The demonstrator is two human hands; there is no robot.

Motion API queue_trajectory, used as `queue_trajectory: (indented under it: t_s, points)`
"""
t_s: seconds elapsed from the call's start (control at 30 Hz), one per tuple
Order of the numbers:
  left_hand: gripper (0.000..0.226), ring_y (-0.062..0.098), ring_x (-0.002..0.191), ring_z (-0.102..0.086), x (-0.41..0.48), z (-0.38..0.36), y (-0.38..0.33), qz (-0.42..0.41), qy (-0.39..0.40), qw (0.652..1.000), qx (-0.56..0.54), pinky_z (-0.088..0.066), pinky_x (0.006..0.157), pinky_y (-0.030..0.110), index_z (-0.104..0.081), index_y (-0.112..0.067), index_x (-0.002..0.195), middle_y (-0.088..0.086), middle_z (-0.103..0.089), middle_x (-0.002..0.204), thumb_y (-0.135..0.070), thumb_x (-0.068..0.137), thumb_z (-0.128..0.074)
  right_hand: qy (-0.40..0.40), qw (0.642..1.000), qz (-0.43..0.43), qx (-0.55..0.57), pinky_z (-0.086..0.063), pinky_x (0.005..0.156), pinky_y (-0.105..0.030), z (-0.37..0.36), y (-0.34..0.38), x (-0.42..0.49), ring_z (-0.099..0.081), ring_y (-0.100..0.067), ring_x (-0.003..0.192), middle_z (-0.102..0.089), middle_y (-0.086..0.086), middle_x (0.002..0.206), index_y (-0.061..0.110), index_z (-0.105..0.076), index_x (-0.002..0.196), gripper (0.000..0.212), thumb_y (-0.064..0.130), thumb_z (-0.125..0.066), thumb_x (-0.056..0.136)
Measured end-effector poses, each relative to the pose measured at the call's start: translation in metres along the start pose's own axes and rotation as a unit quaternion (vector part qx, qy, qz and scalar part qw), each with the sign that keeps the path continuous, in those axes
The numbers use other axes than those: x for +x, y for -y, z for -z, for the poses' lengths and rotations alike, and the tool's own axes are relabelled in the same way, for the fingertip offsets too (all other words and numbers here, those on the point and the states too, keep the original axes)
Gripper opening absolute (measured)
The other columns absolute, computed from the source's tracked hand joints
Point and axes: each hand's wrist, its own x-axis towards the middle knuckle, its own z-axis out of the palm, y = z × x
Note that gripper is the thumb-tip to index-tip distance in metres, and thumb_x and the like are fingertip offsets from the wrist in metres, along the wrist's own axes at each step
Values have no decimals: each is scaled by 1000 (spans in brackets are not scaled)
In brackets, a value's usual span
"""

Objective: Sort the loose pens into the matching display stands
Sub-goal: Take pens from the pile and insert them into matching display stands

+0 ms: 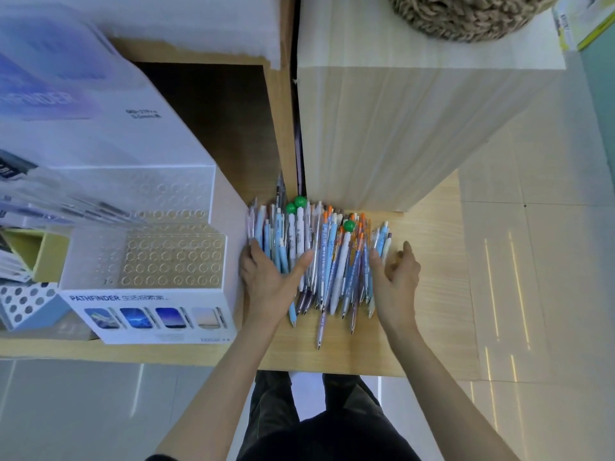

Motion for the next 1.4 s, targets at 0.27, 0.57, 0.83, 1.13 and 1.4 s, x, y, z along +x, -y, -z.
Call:
queue_trajectory:
  t_s: [0.27, 0.57, 0.83, 1.13, 1.4]
  points:
    - [111, 33, 138, -10, 18, -18, -3, 12, -52, 998, 44, -14, 116, 46, -15, -16, 148, 16, -18, 146, -79, 65, -52, -17, 989, 65, -130, -23, 111, -44, -51, 10, 11, -22, -30, 131, -26, -13, 148, 23, -23, 150, 86, 72, -44, 82]
    - [85, 25, 125, -34, 17, -14, 10, -56, -51, 997, -3, -31, 109, 38, -32, -17, 139, 12, -30, 133, -66, 75, -56, -22, 992, 98, -77, -29, 107, -39, -72, 10, -13, -28, -26, 127, -33, -13, 142, 23, -16, 151, 77, 64, -33, 88]
    - [48, 9, 93, -61, 16, 4, 1, -94, -43, 987, -123, -48, 74, 20, -43, -21, 130, -8, -60, 105, -35, 88, -63, 22, 994, 105, -36, -24, 99, -25, -60, 10, -15, -28, -13, 124, -33, -6, 137, 31, -18, 150, 70, 55, -47, 91]
    - [12, 8, 65, -57, 20, 13, -10, -15, 2, 990, -141, -42, 51, 12, -58, -13, 93, -4, -60, 76, -12, 84, -66, -6, 992, 118, -37, -39, 87, -24, -61, 19, -10, -39, 0, 107, -35, 10, 122, 27, -22, 148, 69, 46, -55, 91]
    - [5, 12, 54, -53, 12, 22, -10, 32, 30, 976, -212, -48, 53, 25, -59, -12, 80, 2, -56, 62, -11, 85, -61, -25, 995, 96, 25, -49, 78, -30, -51, 17, 2, -61, -13, 100, -61, 2, 117, 19, -30, 141, 59, 39, -57, 92]
